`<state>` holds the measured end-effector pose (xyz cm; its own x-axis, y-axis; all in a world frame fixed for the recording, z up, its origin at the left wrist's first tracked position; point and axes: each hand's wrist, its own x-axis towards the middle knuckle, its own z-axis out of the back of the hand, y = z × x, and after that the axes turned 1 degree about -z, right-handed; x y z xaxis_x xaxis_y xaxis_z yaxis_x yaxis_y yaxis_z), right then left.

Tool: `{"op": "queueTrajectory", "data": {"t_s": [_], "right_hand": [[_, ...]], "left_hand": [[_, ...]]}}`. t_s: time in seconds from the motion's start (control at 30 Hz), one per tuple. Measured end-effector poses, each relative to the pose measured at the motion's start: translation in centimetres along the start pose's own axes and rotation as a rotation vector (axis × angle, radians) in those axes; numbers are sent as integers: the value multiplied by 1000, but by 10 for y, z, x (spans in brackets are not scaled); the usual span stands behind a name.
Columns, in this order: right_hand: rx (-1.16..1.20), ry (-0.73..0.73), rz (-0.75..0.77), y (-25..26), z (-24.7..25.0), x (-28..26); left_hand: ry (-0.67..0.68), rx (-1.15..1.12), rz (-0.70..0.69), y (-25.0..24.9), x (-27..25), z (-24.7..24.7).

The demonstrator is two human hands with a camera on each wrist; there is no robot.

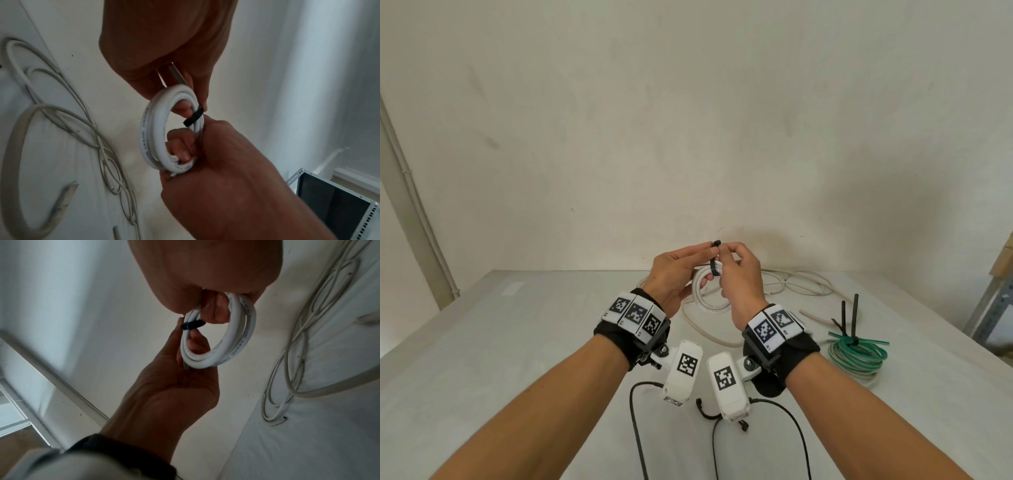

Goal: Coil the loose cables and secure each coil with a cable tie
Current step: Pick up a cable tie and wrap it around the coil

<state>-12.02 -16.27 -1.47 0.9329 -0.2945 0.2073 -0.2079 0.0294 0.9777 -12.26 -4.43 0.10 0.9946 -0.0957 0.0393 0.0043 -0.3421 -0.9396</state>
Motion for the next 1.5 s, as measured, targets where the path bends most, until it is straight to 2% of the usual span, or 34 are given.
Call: {"op": "queueTrajectory", "data": {"t_s": [0.2, 0.43, 0.63, 1.1, 1.33, 1.5], "right_hand": [[42, -6, -51, 3, -2, 0], [-5, 12, 33, 0, -5, -1], [-8, 22, 78, -1, -4, -4], [-210, -59, 217, 0, 0, -10], [-203, -56, 208, -7, 0, -10], [-187, -38, 207, -6, 3, -10]], "left_hand": [[24, 2, -25, 1, 1, 2], [44, 20, 32, -4, 2, 9], [10, 42, 82, 1, 5, 10], [-44, -2, 160, 7, 9, 6], [-17, 12, 225, 3, 8, 5], [-35, -10, 179, 3, 8, 6]]}}
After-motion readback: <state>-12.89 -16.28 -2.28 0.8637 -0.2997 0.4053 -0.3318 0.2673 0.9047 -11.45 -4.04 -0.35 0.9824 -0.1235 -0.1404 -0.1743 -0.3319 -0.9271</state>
